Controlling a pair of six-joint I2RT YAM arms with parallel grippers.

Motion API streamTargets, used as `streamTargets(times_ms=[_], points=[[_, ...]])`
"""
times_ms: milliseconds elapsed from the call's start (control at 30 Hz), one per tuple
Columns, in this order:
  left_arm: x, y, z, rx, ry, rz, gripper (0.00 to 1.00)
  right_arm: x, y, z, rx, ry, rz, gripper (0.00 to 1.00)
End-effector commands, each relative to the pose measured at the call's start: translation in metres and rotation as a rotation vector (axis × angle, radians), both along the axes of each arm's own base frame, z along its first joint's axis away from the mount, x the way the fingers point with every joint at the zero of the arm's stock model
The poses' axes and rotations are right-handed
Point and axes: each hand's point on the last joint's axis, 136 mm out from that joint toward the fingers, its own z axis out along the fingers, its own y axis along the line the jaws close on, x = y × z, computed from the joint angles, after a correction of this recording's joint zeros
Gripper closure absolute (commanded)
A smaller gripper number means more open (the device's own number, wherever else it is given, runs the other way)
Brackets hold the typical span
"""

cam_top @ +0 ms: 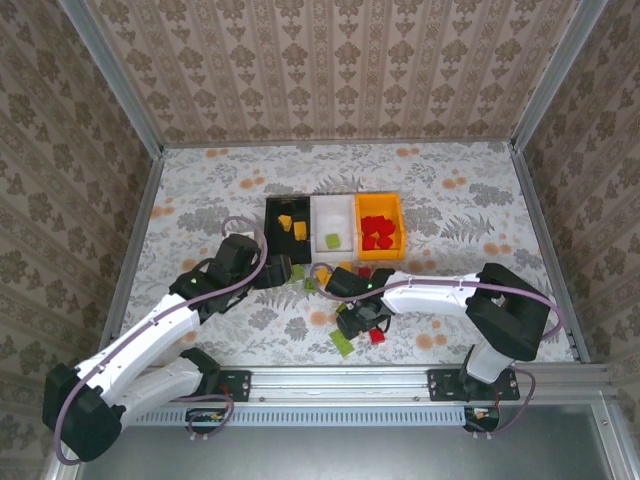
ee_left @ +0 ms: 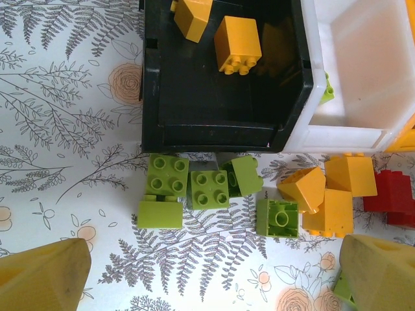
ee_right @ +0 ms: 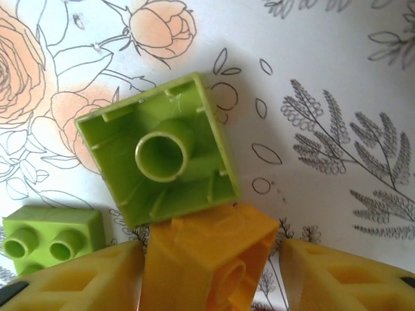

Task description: Sort the legos into containers by color

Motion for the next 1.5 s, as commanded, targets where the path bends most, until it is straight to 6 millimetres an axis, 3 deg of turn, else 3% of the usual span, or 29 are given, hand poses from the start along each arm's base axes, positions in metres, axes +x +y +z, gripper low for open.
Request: streamTargets(times_ms=[0,233,433,600,700,900,1067,1300,1467], points=[[-0.003,0.002,-0.005,-0.006,0.026,0.01,0.0,0.006,-0.001,0.0,-0.032,-0.025,0.0,0.5],[-0.003,0.001,-0.005,-0.006,0.026,0.001,0.0,0.013,-0.005,0.021,0.011,-0.072,-0.023,0.63],[-0.004,0.006,-0.004,-0.003,0.01,0.013,0.0,0.035,0.008,0.078,0.185,-0.125,-0.047,0.66],[-0.008,0.011,-0.008,-0.009,0.004,0.029,0.0,0.086,0.045,0.129,0.339,-0.194,-0.069,0.66],[-0.01,0.014,-0.011,-0.011,0.01,0.037,0.0,0.123,0.073,0.147,0.404,-0.23,-0.088,0.65],[-0.015,0.02,-0.013,-0.008,0.018,0.044,0.0,0.187,0.125,0.15,0.443,-0.239,-0.12,0.65],[-0.019,0.023,-0.016,-0.004,0.034,0.043,0.0,0.226,0.147,0.134,0.414,-0.242,-0.169,0.65],[-0.019,0.022,-0.025,0.025,0.061,0.025,0.01,0.251,0.162,0.116,0.392,-0.231,-0.207,0.57],[-0.018,0.021,-0.035,0.061,0.094,0.012,0.04,0.256,0.169,0.124,0.42,-0.239,-0.193,0.34]])
